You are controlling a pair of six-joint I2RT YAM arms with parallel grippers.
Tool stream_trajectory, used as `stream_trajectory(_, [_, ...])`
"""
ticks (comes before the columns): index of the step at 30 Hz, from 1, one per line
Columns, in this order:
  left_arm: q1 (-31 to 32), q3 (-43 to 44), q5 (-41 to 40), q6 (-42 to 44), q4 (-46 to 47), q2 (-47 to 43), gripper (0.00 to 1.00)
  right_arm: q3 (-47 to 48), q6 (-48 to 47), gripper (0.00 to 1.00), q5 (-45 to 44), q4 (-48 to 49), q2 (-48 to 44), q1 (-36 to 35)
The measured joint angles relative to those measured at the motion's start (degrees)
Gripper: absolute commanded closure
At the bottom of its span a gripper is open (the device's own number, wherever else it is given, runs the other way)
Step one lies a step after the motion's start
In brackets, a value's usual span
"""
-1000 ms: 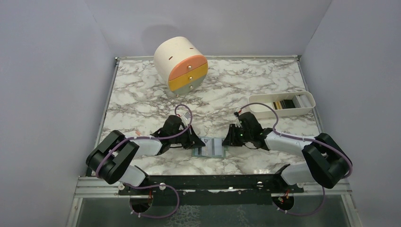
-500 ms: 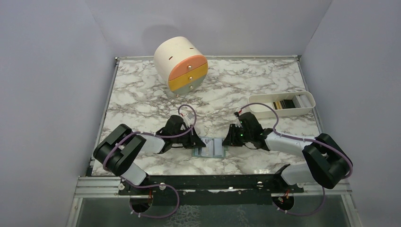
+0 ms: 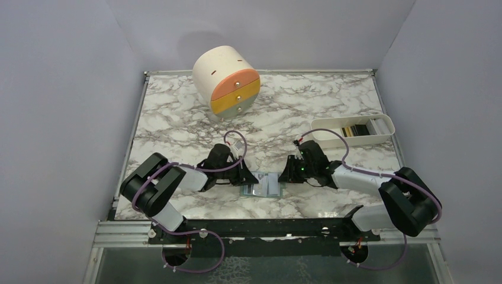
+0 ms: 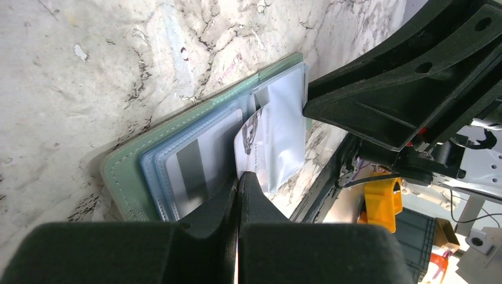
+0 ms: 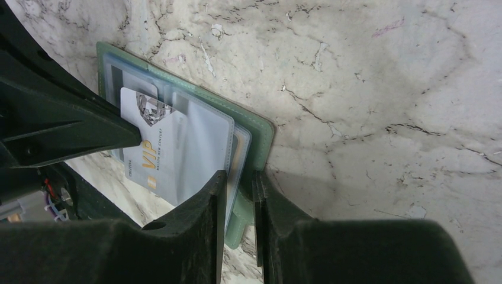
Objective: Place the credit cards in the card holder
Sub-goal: Insert the credit card into the card holder.
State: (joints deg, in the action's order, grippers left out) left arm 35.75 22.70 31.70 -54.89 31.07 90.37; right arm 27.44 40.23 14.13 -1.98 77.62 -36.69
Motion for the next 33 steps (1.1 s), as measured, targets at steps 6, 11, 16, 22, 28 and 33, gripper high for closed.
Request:
stream_trajectory(6, [0.0,-0.9,-1.6,-1.7,0.5,-0.9,1.00,-0.5,0.4,0.79,-0.2,0.0,-0.9,0.0])
stream_trajectory(11, [0.3,-1.5,-3.7,-3.0,0.7,-1.9,1.00,-1.2,1.3,0.79,-0.5,-0.1,-1.6,0.0])
stream_trajectory(16, [1.7,-1.6,-5.3,-4.0,2.2,-1.5,1.00,-2.3,2.8,0.79,-0.6,0.3,-2.6,0.0])
stream_trajectory(22, [3.7,-1.6,-7.3,-5.4,5.1,-0.2,1.00,-3.0,4.6,0.79,-0.6,0.9,-3.0,0.0])
stream_trajectory(28, [4.6,-1.8,-8.4,-6.2,5.9,-0.1,1.00,-3.7,5.7,0.79,-0.9,0.9,-4.1,0.0])
stream_trajectory(33, [5.9,-1.8,-10.0,-6.5,6.3,-0.2,0.96,-4.2,6.2,0.72,-1.2,0.5,-5.2,0.0])
